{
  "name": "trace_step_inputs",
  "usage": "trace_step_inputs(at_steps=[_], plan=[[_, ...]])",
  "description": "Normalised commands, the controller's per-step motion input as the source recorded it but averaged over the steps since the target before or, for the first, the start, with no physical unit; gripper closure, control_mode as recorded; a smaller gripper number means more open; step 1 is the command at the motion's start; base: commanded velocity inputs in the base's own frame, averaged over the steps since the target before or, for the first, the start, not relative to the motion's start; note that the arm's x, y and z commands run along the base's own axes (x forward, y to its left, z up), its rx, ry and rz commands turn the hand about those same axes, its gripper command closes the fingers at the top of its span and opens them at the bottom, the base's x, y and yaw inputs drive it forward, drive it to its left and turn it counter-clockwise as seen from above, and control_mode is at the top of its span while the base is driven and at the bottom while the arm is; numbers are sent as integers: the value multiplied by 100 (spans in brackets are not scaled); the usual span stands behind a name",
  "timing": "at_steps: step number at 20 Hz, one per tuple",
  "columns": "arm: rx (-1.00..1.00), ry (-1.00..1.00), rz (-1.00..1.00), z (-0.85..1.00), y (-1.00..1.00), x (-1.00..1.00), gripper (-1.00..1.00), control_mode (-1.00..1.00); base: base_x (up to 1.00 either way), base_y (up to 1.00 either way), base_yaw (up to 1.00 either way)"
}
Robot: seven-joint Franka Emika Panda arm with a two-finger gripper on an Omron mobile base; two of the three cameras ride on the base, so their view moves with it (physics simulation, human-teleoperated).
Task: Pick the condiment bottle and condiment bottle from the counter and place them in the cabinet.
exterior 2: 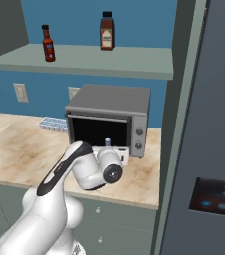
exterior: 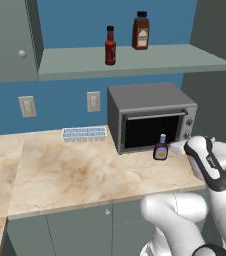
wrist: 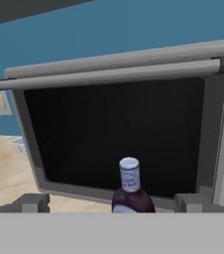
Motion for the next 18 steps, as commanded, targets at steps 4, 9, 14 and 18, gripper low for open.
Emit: trace_step_inputs(at_steps=[4,9,14,18], plan=[[-2,0,0,-21,11,20,-100,-100,0,0,0],[0,0,0,-17,11,24,-100,-100,0,0,0],[0,0,0,-18,11,26,-100,-100,0,0,0],[0,0,0,-12,6,25,-100,-100,0,0,0]])
